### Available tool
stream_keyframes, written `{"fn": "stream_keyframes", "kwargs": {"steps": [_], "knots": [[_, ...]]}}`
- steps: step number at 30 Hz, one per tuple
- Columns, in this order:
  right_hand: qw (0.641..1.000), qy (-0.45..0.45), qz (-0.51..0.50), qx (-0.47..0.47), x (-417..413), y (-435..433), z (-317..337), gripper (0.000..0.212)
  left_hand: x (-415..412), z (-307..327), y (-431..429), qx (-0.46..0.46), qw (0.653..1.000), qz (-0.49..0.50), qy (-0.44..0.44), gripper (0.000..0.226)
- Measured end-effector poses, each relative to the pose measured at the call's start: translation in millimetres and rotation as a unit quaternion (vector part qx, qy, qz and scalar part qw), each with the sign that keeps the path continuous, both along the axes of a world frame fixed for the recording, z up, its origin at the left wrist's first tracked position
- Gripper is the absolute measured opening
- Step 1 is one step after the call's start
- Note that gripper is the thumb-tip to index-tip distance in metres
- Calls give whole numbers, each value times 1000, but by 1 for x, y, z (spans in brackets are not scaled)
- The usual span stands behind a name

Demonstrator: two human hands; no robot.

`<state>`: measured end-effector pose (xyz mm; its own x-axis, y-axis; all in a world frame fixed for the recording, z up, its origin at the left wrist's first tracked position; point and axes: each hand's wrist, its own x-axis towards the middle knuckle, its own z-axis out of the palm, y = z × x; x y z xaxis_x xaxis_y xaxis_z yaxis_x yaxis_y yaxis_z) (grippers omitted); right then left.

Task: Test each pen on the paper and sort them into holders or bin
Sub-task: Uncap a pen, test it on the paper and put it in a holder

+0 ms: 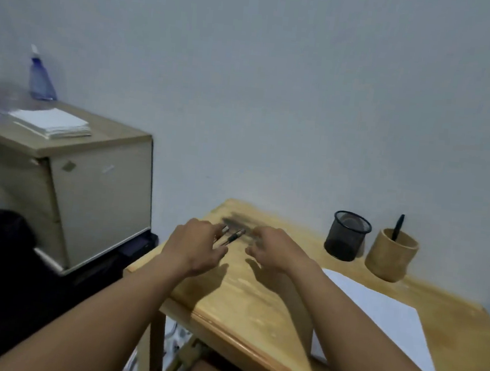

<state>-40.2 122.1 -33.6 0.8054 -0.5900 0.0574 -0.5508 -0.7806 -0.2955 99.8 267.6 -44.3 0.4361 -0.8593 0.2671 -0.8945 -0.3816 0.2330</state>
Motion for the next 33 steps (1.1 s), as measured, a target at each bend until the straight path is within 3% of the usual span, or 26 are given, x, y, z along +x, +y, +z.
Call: {"fn": "stream_keyframes", "kwargs": {"steps": [4, 9, 22, 29, 33], "knots": [[998, -39, 46, 5, 22, 0, -20, 48, 3, -12, 2, 2, 999, 30, -13, 41], [997, -2, 71, -19, 43, -11, -38, 42, 2, -25, -3, 2, 999, 38, -20, 39], [994, -57, 83, -39, 36, -20, -38, 8, -7, -37, -12, -9, 997, 48, -54, 32], [992, -70, 85, -60, 19, -18, -32, 13, -5, -32, -14, -25, 998, 46, -43, 28], [989, -96, 70, -86, 7, -20, -26, 19, -5, -20, -20, -78, 996, 38, -5, 21]]}}
